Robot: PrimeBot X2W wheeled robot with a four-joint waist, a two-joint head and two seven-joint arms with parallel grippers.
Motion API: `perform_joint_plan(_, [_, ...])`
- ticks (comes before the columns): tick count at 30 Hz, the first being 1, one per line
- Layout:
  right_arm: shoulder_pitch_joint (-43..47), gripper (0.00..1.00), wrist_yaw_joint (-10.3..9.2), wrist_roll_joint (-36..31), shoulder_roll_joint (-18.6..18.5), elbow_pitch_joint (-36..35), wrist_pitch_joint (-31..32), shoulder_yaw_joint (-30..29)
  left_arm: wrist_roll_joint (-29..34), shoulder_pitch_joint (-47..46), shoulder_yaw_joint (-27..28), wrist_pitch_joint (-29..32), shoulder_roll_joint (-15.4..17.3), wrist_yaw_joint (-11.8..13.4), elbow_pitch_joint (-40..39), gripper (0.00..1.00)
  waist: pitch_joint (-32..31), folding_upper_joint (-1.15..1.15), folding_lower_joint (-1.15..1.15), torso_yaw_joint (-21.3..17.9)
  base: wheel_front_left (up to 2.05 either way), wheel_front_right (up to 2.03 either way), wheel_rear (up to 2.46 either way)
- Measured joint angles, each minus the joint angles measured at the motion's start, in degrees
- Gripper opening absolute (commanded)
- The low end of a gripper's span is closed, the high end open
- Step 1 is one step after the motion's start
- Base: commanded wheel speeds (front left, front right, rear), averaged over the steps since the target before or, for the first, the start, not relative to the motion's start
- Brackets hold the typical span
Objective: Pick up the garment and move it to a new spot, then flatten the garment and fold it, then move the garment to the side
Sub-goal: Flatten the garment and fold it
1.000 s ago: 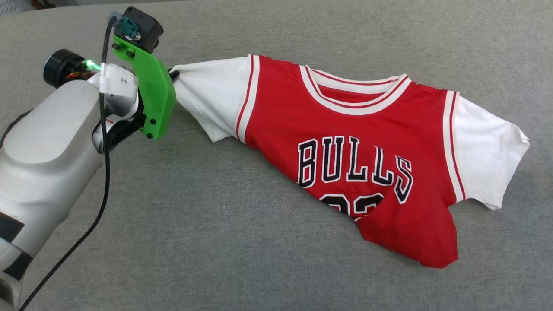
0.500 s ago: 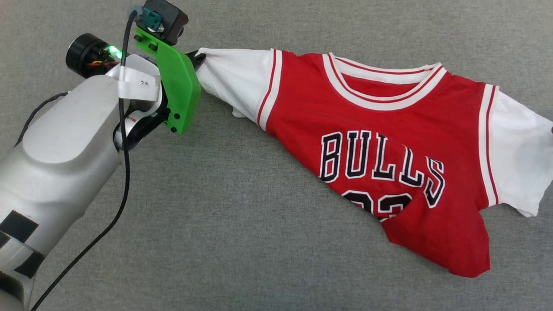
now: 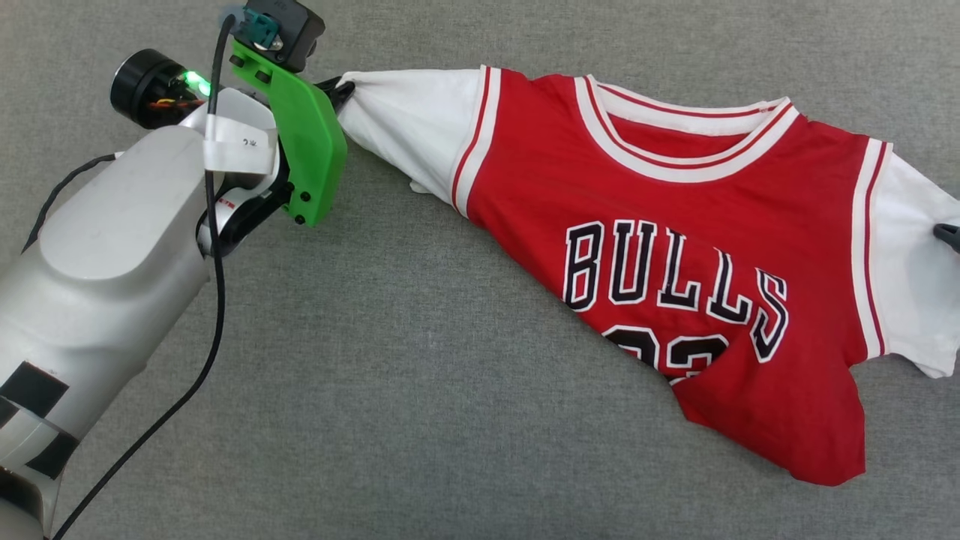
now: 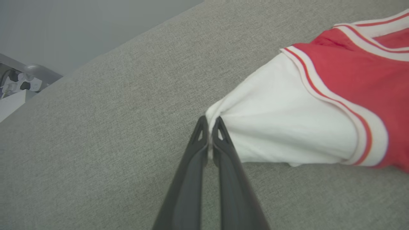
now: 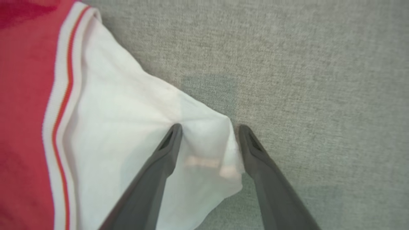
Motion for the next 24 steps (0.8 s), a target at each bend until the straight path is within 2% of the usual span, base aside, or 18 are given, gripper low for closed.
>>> perform_joint_plan(7, [0.0, 0.00, 0.02, 1.4, -0.3, -1.6, -10.8, 3.3, 0.1, 0.7, -0.1, -4.1, -0.4, -0.6, 1.6, 0.00, -3.2, 0.00, 0.00, -0.6, 0.00, 0.00, 0.00])
perform_joint_plan(13, [0.6, 0.00, 0.05, 2.2, -4.2, -7.6, -21.2, 3.2, 1.2, 1.0, 1.5, -10.3, 0.5, -0.3, -0.6, 0.00, -7.8, 0.00, 0.00, -1.1, 0.00, 0.00, 0.00])
perform_joint_plan(19, [2.5, 0.00, 0.05, 2.8, -7.4, -14.3, -27.2, -0.1, 2.1, 0.9, 3.8, -14.4, 3.4, 2.5, -7.1, 0.00, -12.2, 0.00, 0.00, -1.5, 0.00, 0.00, 0.00])
perform_joint_plan(24, [2.6, 0.00, 0.05, 2.0, -7.8, -19.5, -28.5, -4.1, 2.7, 0.1, 5.4, -15.2, 4.9, 5.1, -12.7, 0.00, -14.8, 0.00, 0.00, -1.9, 0.00, 0.00, 0.00])
